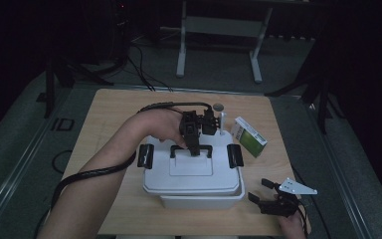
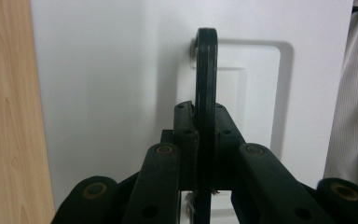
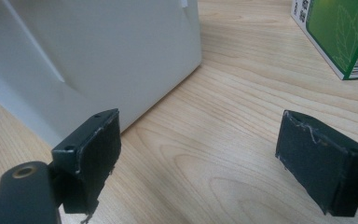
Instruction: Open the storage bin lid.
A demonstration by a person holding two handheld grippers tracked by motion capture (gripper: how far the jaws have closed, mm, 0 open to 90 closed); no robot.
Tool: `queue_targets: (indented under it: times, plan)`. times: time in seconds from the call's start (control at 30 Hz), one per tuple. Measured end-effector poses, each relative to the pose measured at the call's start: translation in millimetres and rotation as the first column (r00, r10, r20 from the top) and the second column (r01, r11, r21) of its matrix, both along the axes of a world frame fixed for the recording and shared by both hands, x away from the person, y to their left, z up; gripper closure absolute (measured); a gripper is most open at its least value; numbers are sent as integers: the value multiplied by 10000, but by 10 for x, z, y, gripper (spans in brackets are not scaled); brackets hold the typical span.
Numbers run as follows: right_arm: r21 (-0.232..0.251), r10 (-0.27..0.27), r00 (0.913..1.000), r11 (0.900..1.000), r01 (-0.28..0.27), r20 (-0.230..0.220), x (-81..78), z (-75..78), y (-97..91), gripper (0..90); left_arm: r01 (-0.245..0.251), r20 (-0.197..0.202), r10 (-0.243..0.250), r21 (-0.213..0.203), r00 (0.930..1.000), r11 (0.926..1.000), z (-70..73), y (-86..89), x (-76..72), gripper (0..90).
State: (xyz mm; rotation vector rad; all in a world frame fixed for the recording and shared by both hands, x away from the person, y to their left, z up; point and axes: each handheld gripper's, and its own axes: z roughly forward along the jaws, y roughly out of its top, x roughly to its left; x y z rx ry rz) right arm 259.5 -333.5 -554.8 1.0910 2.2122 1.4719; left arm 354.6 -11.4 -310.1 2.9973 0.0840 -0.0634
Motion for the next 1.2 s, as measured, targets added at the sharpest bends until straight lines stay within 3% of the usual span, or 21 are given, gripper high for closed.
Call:
queue_targets:
  times: [0.33,0.63,0.93,1.1,1.2]
  plan:
    - [-63,-19,10000,10000,19,-5,1,0,7,136,-526,-6,526,-292,9986,9982,8,380,5,840]
    - [-85,-43,10000,10000,42,-23,-2,0,7,136,-1098,-27,1098,-158,9940,9938,-1,734,0,840]
    - [-83,-59,10000,9999,59,-9,0,-1,7,136,-1903,-147,1901,-107,9817,9817,-89,1139,-13,840]
    - [-91,-79,10000,9999,79,-23,-1,0,9,136,-2114,-110,2112,-196,9774,9772,-98,1319,-37,840]
    - [-85,-68,10000,9999,68,-19,-1,-1,9,136,-2416,-130,2413,-238,9704,9701,-120,1496,-55,839]
